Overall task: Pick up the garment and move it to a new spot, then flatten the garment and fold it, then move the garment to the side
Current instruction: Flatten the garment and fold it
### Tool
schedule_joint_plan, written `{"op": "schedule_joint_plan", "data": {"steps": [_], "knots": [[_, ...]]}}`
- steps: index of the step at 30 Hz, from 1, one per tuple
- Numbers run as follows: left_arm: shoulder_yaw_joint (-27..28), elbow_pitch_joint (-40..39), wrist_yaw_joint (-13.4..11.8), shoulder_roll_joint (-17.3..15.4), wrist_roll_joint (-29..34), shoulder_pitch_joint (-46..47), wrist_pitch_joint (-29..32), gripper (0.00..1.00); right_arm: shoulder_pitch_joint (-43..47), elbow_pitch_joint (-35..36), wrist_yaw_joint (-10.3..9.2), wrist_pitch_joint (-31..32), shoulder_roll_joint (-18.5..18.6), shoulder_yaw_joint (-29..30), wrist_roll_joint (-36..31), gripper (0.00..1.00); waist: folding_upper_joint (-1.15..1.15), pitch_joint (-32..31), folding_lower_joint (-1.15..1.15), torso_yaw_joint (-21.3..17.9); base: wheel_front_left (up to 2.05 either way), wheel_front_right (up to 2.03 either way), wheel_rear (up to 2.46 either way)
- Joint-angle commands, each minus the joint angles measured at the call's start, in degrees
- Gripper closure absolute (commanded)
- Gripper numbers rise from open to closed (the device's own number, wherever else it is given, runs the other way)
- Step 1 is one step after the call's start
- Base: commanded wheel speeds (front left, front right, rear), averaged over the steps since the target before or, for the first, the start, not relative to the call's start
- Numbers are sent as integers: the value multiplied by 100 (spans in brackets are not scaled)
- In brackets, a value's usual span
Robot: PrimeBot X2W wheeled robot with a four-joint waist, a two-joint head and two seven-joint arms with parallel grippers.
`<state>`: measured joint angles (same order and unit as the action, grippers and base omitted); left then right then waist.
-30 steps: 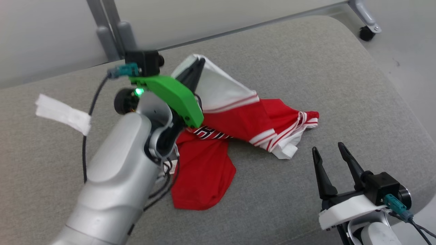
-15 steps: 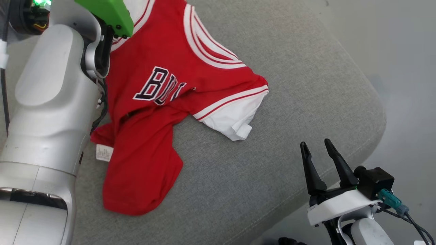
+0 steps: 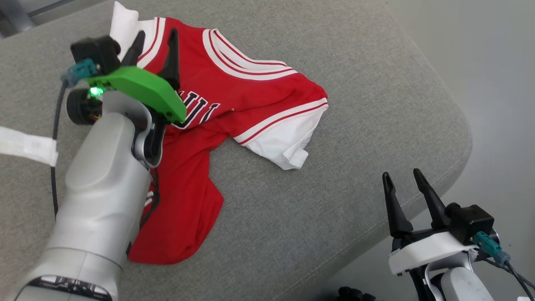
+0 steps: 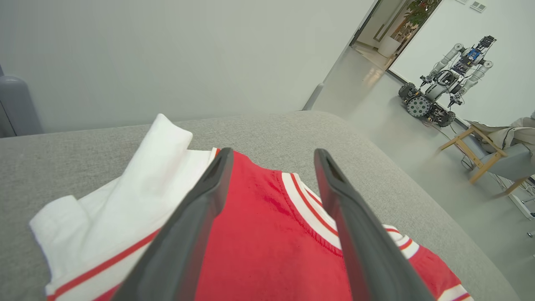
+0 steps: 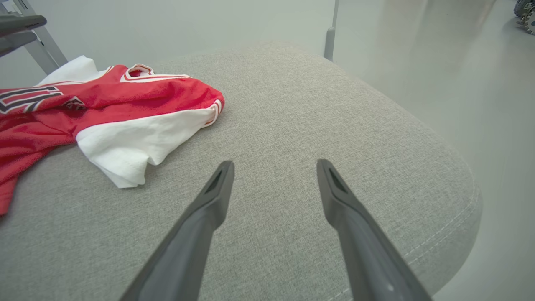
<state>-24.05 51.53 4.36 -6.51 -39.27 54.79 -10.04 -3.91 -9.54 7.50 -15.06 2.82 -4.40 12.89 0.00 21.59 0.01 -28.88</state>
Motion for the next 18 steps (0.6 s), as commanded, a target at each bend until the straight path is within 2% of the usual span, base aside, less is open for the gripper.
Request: {"op": "schedule_joint_plan", "data": {"steps": [1, 5, 10, 12, 18], "knots": [[-35, -116, 40, 10, -21, -288, -100, 0, 149, -19, -2, -18, 21, 59, -104, 0, 0, -825, -1, 782, 0, 0, 0], [-187, -528, 0, -24, 107, -1126, -297, 0, 404, 9, -2, -18, 24, 260, -329, 0, 0, -1342, -1, 1122, 0, 0, 0], [-201, -1205, -193, -60, -9, -2250, -366, 0, 773, 68, -2, -18, 134, 465, -497, 0, 0, -1861, -1, 1417, 0, 0, 0], [-238, -1709, -390, -206, 20, -2940, -379, 0, 978, 115, -2, -18, 190, 569, -502, 0, 0, -2050, -1, 1554, 0, 0, 0], [-303, -2602, -905, -579, 294, -4139, -435, 0, 1239, 209, -2, -18, 275, 666, -551, 0, 0, -2163, -1, 1805, 0, 0, 0]]}}
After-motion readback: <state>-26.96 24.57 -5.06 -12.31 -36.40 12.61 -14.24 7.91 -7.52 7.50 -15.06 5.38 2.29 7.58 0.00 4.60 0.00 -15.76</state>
